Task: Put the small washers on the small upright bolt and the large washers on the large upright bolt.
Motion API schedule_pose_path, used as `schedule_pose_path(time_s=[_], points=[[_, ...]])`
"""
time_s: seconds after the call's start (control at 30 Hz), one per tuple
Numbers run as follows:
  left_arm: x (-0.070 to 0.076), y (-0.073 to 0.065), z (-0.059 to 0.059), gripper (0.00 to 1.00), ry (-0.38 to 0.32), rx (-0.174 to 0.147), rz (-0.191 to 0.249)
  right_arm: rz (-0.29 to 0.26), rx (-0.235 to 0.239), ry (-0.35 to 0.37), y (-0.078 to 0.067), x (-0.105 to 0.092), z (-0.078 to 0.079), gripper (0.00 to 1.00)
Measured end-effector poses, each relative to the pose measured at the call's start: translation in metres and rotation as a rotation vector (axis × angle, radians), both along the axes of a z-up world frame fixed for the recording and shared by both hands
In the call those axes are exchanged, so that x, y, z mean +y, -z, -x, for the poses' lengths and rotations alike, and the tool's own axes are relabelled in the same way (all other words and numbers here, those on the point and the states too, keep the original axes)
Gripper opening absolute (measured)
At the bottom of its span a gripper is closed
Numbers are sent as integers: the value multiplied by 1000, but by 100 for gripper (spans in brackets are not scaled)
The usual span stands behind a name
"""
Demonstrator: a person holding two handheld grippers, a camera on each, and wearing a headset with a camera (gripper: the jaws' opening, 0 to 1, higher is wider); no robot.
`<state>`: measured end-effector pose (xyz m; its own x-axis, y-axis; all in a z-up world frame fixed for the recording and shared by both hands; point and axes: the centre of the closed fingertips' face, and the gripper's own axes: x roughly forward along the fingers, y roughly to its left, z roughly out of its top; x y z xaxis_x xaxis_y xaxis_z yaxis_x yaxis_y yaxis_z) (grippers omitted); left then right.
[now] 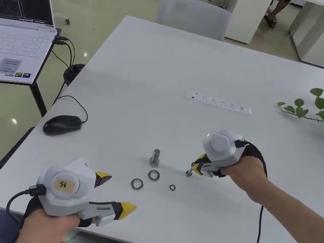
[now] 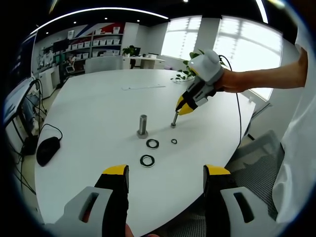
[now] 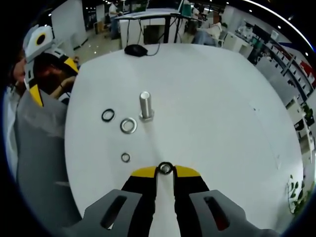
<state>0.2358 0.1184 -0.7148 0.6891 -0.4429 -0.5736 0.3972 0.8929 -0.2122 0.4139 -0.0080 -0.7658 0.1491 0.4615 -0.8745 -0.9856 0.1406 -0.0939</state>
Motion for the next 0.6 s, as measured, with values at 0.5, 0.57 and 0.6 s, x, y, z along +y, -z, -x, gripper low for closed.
schedule_pose_path(time_s=[0.5, 0.57, 0.6], points=[[1, 1, 1, 60, -4, 3, 0, 19, 7, -4, 4, 1, 1, 13], [0, 0, 1, 60, -3, 4, 0, 22, 8, -5, 6, 1, 0, 13], [0, 1, 1, 60, -1, 4, 0, 25, 9, -6, 7, 1, 0, 13]])
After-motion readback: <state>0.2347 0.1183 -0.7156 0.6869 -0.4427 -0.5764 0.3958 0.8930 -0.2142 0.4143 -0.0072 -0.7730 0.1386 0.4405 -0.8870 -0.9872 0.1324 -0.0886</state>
